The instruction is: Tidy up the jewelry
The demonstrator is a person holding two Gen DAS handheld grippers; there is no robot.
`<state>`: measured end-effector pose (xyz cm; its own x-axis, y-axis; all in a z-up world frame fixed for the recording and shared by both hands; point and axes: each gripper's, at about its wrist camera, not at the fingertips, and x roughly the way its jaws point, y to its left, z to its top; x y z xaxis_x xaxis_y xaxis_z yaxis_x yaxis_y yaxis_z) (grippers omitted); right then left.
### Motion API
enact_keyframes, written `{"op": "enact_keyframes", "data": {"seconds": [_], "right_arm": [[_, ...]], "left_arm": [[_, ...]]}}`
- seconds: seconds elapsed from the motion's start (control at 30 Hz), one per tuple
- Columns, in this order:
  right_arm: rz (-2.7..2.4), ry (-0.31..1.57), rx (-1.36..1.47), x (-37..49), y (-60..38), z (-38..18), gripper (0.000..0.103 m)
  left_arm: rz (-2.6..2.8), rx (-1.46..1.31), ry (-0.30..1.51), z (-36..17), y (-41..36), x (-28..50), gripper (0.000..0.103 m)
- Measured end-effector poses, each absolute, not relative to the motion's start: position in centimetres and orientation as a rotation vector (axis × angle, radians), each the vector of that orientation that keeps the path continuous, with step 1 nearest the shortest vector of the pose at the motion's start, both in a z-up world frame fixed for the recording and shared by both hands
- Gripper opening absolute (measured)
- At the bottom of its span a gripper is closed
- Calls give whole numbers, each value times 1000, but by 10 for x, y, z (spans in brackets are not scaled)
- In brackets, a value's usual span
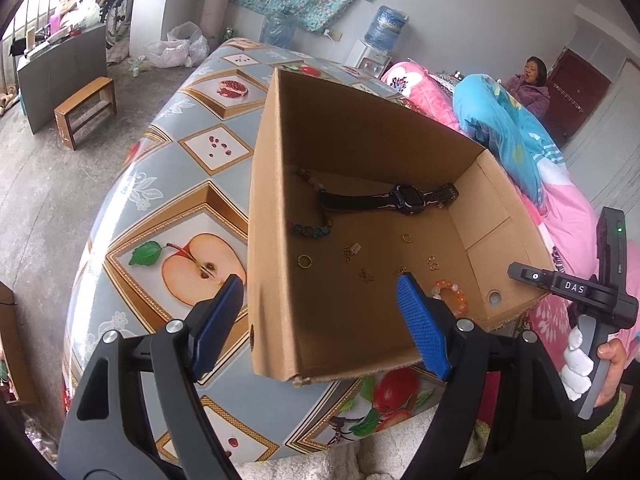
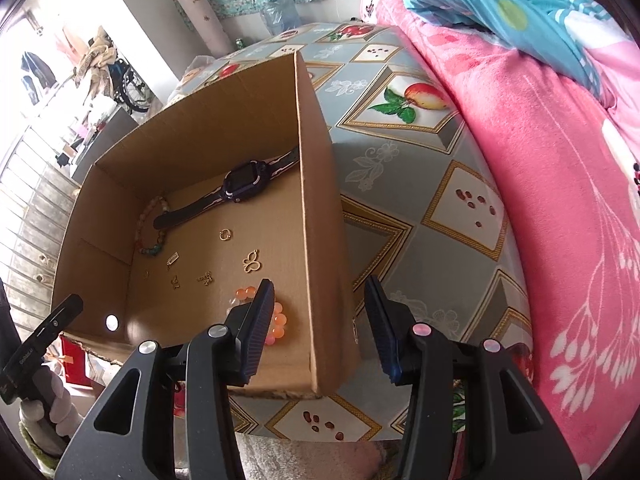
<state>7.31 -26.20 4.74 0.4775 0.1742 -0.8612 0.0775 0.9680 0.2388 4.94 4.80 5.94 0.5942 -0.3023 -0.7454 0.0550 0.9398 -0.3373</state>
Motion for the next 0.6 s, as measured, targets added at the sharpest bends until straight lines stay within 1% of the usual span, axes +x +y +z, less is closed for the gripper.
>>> {"op": "enact_keyframes", "data": {"seconds": [0.17, 0.27, 0.33, 0.47, 0.53, 0.6], "right_arm": [[37, 962, 246, 48, -270, 73, 46], [51, 896, 213, 30, -262, 93, 47], [68, 855, 197, 18, -256, 103, 58], [85, 782, 142, -7, -237, 118, 66], [105, 768, 130, -16, -228, 120, 72], [115, 767, 118, -22, -219, 118, 75]], "left_arm": [[-140, -215, 817, 84, 49, 30, 76], [-111, -162, 753, 101, 44, 17, 83], [-100, -145, 719, 112, 40, 9, 86], [-91, -131, 657, 129, 32, -8, 91], [-91, -120, 643, 133, 27, -16, 95], [-77, -90, 646, 132, 18, -21, 95]]}}
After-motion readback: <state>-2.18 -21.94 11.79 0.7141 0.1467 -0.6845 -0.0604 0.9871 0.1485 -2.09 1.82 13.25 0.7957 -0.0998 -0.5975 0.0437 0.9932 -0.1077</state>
